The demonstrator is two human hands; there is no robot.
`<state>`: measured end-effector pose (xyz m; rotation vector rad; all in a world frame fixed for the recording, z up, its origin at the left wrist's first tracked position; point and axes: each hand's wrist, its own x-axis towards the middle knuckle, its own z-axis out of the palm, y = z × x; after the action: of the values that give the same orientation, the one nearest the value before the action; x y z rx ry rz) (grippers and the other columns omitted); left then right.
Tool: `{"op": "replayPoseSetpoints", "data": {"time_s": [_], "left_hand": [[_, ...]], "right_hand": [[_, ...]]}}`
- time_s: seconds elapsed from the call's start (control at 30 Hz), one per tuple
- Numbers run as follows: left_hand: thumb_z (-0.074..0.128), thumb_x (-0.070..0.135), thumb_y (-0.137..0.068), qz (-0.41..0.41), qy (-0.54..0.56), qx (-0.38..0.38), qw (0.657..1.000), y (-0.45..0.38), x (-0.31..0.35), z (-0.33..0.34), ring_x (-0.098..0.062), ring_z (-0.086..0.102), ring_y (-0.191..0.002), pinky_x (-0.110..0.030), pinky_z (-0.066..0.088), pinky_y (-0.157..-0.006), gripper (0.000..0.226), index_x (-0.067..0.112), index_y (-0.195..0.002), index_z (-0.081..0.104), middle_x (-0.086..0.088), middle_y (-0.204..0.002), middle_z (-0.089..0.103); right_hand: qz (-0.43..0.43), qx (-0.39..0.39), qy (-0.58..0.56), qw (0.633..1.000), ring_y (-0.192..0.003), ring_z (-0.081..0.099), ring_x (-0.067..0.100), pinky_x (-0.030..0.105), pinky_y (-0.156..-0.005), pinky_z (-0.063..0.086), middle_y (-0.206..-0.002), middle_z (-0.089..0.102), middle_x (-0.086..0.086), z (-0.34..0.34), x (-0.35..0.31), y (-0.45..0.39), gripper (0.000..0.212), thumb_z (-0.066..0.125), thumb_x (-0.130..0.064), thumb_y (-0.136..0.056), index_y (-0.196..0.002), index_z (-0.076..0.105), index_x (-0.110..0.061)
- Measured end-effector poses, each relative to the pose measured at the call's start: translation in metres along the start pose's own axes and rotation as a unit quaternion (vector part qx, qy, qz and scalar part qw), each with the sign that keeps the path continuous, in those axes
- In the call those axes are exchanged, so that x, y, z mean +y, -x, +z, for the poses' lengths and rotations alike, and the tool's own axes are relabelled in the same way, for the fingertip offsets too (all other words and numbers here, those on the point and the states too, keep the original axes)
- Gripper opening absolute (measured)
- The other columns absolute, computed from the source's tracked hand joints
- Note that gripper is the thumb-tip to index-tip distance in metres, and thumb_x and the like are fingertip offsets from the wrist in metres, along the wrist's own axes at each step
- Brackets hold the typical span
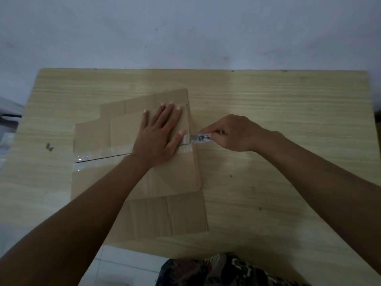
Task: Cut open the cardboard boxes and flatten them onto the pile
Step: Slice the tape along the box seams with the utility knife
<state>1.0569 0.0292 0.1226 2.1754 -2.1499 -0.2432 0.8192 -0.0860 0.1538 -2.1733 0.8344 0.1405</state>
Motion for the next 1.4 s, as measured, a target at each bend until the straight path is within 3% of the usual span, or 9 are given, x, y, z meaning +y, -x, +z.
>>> {"op": "replayPoseSetpoints", "data": {"time_s": [0.1, 0.17, 0.27, 0.53, 0.67, 0.87, 0.97, 1.17, 1.4], "left_hand": [[0.021, 0.055, -0.102, 0.001, -0.003, -0.005, 1.000, 0.001, 0.001, 0.000, -0.022, 0.009, -0.157, -0.057, 0.008, -0.124, 0.069, 0.023, -0.163, 0.017, -0.002, -0.170, 0.014], [0.020, 0.056, -0.101, 0.000, -0.007, -0.007, 1.000, 0.000, 0.001, 0.000, -0.021, 0.008, -0.157, -0.057, 0.007, -0.124, 0.070, 0.023, -0.163, 0.017, -0.002, -0.170, 0.013], [0.019, 0.057, -0.101, 0.001, -0.009, -0.009, 1.000, 0.000, 0.000, -0.001, -0.022, 0.008, -0.157, -0.057, 0.008, -0.124, 0.070, 0.023, -0.163, 0.017, -0.002, -0.170, 0.013], [0.021, 0.057, -0.102, 0.007, -0.019, -0.003, 1.000, 0.001, -0.003, 0.002, -0.022, 0.009, -0.157, -0.057, 0.010, -0.123, 0.070, 0.023, -0.163, 0.017, -0.001, -0.170, 0.014], [0.020, 0.057, -0.102, 0.007, -0.021, -0.001, 1.000, 0.000, -0.003, 0.003, -0.023, 0.010, -0.157, -0.058, 0.011, -0.123, 0.070, 0.022, -0.163, 0.018, -0.002, -0.170, 0.015], [0.021, 0.057, -0.101, 0.010, -0.017, 0.001, 1.000, 0.000, -0.003, 0.002, -0.023, 0.011, -0.156, -0.058, 0.010, -0.123, 0.071, 0.022, -0.162, 0.019, -0.003, -0.169, 0.016], [0.021, 0.057, -0.102, 0.011, -0.017, 0.004, 1.000, 0.000, -0.003, 0.002, -0.023, 0.011, -0.157, -0.058, 0.010, -0.123, 0.070, 0.022, -0.163, 0.018, -0.002, -0.170, 0.015], [0.020, 0.058, -0.102, 0.012, -0.018, 0.003, 1.000, -0.001, -0.004, 0.003, -0.022, 0.008, -0.157, -0.057, 0.009, -0.124, 0.070, 0.023, -0.163, 0.016, -0.002, -0.170, 0.014], [0.022, 0.057, -0.102, 0.015, -0.027, 0.010, 0.999, -0.002, -0.006, 0.005, -0.023, 0.012, -0.156, -0.058, 0.012, -0.123, 0.070, 0.022, -0.162, 0.020, -0.003, -0.169, 0.017]], "right_hand": [[0.008, -0.023, -0.009, 1.000, -0.070, 0.056, -0.007, 0.023, -0.068, 0.046, -0.106, 0.067, -0.023, 0.000, 0.004, 0.006, 0.035, 0.049, -0.028, -0.103, -0.135, 0.062, -0.037], [0.019, -0.044, -0.059, 0.997, -0.070, 0.062, -0.004, 0.028, -0.073, 0.053, -0.102, 0.074, -0.018, 0.001, 0.005, 0.004, 0.034, 0.053, -0.030, -0.103, -0.136, 0.062, -0.033], [0.051, -0.086, -0.174, 0.980, -0.069, 0.070, 0.006, 0.024, -0.062, 0.054, -0.093, 0.077, -0.010, -0.001, 0.005, 0.000, 0.034, 0.059, -0.028, -0.101, -0.135, 0.062, -0.025], [0.080, -0.147, -0.270, 0.948, -0.080, 0.070, 0.011, 0.028, -0.068, 0.055, -0.105, 0.077, -0.008, -0.008, 0.013, 0.008, 0.026, 0.063, -0.024, -0.100, -0.125, 0.067, -0.031], [0.079, -0.156, -0.270, 0.947, -0.080, 0.070, 0.010, 0.025, -0.067, 0.055, -0.106, 0.077, -0.007, -0.010, 0.010, 0.003, 0.029, 0.064, -0.021, -0.099, -0.127, 0.066, -0.028], [0.088, -0.151, -0.238, 0.955, -0.066, 0.064, 0.004, 0.021, -0.057, 0.052, -0.096, 0.078, -0.003, -0.009, 0.009, 0.003, 0.019, 0.061, -0.025, -0.101, -0.107, 0.074, -0.013], [0.082, -0.152, -0.231, 0.958, -0.063, 0.063, 0.004, 0.022, -0.056, 0.052, -0.093, 0.078, 0.000, -0.007, 0.005, 0.000, 0.021, 0.060, -0.023, -0.102, -0.109, 0.074, -0.009], [0.079, -0.176, -0.252, 0.948, -0.066, 0.061, 0.009, 0.025, -0.057, 0.049, -0.093, 0.078, 0.000, -0.005, 0.012, 0.003, 0.012, 0.064, -0.026, -0.099, -0.104, 0.075, -0.027], [0.089, -0.187, -0.263, 0.942, -0.064, 0.059, 0.010, 0.024, -0.056, 0.048, -0.091, 0.077, 0.000, 0.001, 0.009, 0.007, 0.019, 0.063, -0.021, -0.099, -0.113, 0.075, -0.015]]}}
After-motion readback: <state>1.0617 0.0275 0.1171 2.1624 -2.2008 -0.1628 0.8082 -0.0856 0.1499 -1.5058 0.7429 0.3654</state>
